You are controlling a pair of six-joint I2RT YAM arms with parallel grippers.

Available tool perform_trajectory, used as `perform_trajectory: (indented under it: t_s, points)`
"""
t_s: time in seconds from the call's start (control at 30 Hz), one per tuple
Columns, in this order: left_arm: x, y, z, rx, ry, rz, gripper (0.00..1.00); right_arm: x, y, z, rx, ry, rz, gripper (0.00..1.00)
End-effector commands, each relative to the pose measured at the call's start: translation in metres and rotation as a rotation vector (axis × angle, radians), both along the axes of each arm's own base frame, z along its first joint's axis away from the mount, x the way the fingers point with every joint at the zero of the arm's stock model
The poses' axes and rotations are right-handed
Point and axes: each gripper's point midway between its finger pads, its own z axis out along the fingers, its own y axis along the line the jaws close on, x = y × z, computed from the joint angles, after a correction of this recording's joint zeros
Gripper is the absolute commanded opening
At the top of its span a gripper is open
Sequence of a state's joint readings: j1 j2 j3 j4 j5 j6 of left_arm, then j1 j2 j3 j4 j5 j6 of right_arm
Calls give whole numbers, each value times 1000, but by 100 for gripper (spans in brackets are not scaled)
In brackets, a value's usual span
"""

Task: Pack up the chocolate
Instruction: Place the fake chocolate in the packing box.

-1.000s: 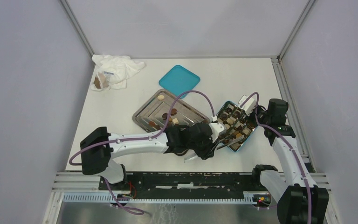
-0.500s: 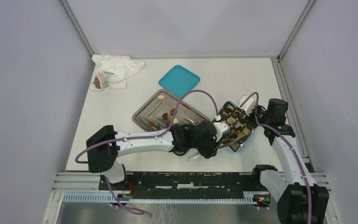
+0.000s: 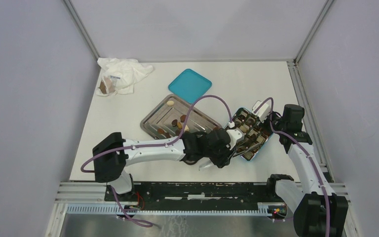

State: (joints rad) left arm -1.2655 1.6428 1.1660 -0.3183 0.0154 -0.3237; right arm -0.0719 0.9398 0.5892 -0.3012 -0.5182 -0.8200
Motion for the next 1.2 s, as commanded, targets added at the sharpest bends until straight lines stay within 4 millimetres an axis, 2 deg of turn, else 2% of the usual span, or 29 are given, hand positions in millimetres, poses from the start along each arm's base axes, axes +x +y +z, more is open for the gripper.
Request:
perform_trajectory:
  t_s: [0.0, 0.2, 0.5, 0.83, 1.17]
  points:
    - [14, -6, 35, -82, -95, 31, 43, 9, 3, 14, -2, -59, 19, 0]
    - [27, 23, 43, -51, -160, 120, 41, 12, -2, 11, -10, -43, -11, 1]
    - [57, 95, 45, 27, -207, 304, 42, 18, -16, -10, -43, 48, -86, 2]
    - [91, 174, 21, 165, -115, 516, 42, 19, -25, -27, -65, 125, -133, 3]
    - [114, 225, 5, 306, -95, 664, 44, 18, -29, -42, -74, 201, -155, 5]
